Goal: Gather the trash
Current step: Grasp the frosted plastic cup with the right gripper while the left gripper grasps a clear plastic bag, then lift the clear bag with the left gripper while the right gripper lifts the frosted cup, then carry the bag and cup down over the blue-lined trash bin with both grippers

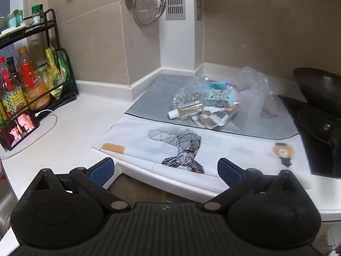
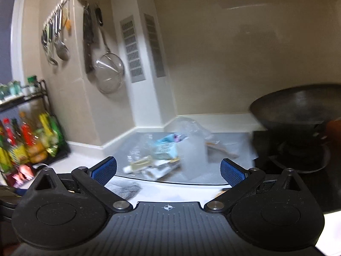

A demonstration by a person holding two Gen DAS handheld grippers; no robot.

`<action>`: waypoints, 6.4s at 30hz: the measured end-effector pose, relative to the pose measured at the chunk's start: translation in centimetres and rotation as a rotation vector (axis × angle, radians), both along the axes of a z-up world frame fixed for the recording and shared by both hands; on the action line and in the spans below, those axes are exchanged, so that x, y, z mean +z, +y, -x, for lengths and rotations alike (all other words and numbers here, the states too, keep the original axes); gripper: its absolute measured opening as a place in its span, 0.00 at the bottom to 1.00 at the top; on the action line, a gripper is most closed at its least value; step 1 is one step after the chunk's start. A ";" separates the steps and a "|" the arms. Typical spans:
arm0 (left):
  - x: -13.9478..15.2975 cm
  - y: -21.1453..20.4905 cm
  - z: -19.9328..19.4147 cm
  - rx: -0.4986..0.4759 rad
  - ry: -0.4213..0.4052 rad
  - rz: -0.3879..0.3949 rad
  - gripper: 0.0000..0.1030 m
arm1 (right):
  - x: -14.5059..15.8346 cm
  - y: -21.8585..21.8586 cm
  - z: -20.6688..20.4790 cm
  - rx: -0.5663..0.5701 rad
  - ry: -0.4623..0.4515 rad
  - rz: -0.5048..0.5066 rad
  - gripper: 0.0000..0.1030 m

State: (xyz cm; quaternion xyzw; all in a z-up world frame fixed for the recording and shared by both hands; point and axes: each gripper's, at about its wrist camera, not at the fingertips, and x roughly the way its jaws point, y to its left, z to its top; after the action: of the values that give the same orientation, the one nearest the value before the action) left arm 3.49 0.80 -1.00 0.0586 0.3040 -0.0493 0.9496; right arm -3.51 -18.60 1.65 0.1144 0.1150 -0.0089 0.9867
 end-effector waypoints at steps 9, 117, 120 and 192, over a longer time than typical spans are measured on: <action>-1.3 0.9 -3.5 0.020 0.028 -0.008 1.00 | -1.7 -1.2 -3.9 -0.034 0.125 0.028 1.00; 4.9 -5.8 -14.8 -0.241 0.010 0.341 0.09 | -2.5 -8.0 -8.2 0.085 0.001 -0.131 0.67; 5.7 -2.7 -10.8 -0.209 -0.034 0.334 0.09 | -1.8 -6.9 -7.0 0.132 -0.018 -0.122 0.66; -26.7 9.4 5.6 0.083 0.621 -0.057 0.09 | -31.4 12.1 -6.0 0.512 0.854 0.313 0.66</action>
State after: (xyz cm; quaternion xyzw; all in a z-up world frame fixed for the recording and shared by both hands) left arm -2.15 10.20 -27.75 0.0548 0.5826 -0.0174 0.8107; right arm 2.44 -6.55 -29.71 -0.0800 0.5286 0.1696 0.8279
